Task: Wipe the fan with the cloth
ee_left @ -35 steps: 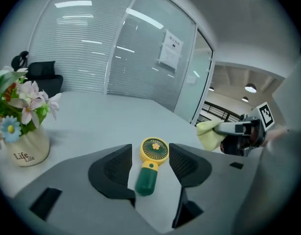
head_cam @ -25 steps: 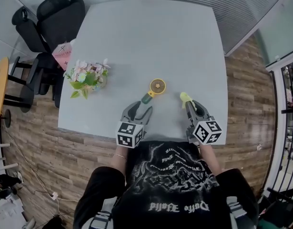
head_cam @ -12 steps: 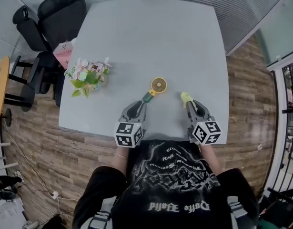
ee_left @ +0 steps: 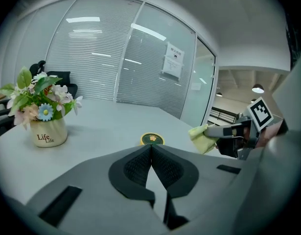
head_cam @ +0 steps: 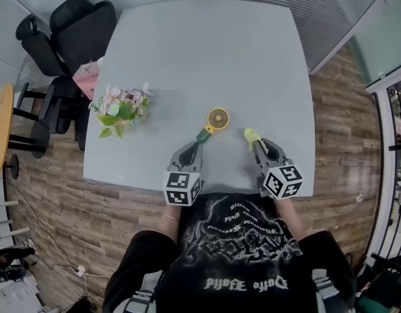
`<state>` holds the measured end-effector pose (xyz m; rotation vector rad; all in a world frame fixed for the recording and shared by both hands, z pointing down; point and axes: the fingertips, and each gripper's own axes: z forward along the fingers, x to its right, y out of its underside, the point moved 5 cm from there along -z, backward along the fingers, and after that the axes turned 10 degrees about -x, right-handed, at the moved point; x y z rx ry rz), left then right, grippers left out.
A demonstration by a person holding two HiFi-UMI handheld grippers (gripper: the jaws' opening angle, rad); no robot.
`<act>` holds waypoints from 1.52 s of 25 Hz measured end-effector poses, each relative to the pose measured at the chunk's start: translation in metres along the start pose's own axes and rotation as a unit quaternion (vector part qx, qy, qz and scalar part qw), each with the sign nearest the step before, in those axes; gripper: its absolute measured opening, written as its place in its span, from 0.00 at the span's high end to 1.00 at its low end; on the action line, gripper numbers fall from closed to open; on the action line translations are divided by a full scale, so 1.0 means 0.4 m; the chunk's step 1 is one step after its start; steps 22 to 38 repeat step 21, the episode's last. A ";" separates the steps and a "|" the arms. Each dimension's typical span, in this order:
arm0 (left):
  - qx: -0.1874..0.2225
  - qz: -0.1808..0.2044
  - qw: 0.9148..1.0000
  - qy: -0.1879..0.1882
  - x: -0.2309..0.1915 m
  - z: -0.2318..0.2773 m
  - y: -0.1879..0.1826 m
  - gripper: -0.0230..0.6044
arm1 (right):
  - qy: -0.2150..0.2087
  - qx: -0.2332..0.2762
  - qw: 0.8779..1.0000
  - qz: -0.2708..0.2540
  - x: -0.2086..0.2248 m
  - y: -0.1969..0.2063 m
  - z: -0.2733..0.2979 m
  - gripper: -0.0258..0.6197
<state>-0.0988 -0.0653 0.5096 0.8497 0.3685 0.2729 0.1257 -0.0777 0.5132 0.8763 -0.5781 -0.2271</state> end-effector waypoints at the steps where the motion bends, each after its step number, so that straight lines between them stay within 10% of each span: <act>1: 0.000 -0.002 1.000 -0.004 -0.003 0.000 0.001 0.93 | 0.000 -0.001 1.000 0.000 -0.001 0.003 0.001 0.92; 38: 0.003 -0.015 1.000 -0.001 -0.011 -0.014 0.016 0.93 | 0.020 -0.021 0.999 -0.046 -0.003 0.017 0.002 0.92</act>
